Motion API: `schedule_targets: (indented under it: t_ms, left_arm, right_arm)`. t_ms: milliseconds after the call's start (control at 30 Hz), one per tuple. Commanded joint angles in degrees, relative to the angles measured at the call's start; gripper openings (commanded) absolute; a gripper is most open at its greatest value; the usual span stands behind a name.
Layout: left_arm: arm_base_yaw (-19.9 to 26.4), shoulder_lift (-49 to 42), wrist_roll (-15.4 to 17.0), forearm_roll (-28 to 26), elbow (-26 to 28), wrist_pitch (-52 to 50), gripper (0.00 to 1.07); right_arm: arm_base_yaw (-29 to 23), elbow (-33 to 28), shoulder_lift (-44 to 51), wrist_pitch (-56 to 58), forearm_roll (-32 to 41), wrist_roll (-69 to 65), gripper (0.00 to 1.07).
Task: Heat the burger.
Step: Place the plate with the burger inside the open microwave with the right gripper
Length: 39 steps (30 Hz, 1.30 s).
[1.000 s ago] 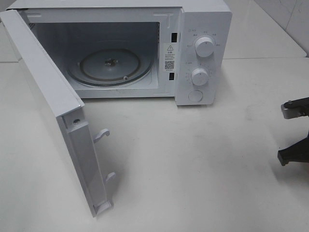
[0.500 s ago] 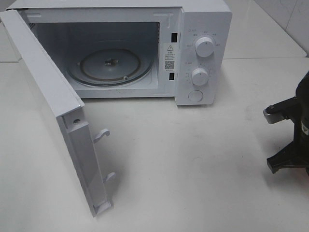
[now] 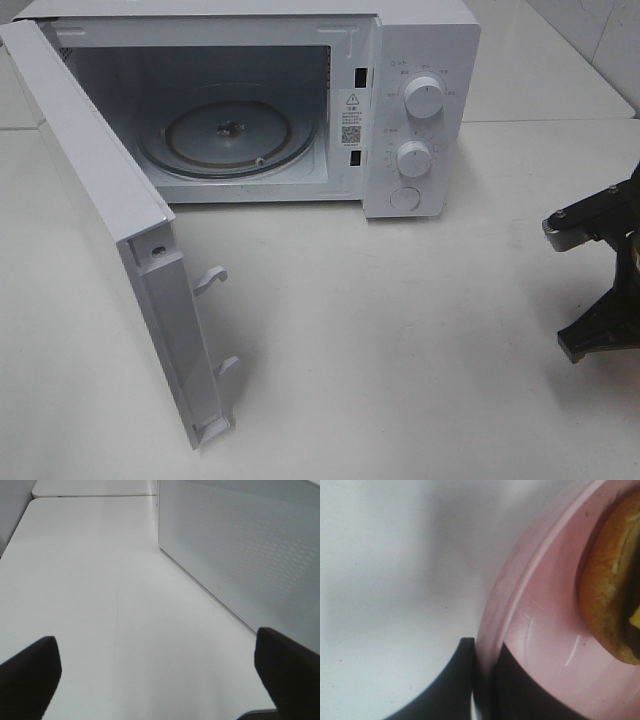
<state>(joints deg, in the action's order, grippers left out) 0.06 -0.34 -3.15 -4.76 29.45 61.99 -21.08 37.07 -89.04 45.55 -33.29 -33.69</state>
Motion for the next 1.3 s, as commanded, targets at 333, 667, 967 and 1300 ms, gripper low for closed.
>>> schedule_targets:
  t_ms: [333,667,967,1300]
  left_arm:
    - [-0.06,-1.38,0.23,-0.06,0.11,-0.80,0.98]
    - [-0.06,-1.38,0.23,-0.06,0.11,-0.80,0.98]
    - [-0.06,-1.38,0.23,-0.06,0.11,-0.80,0.98]
    - [-0.06,-1.38,0.23,-0.06,0.11,-0.80,0.98]
  right_arm:
    - [-9.51,-0.23,6.93,6.76,-2.41,1.55,0.00]
    - [-17.48,-0.23,7.73,8.88,-2.41,3.61,0.00]
    - [-26.53,-0.23,7.73,9.80,-3.27,5.39,0.00]
    - [-33.98,-0.23,7.73,9.74,-3.90,10.03,0.00]
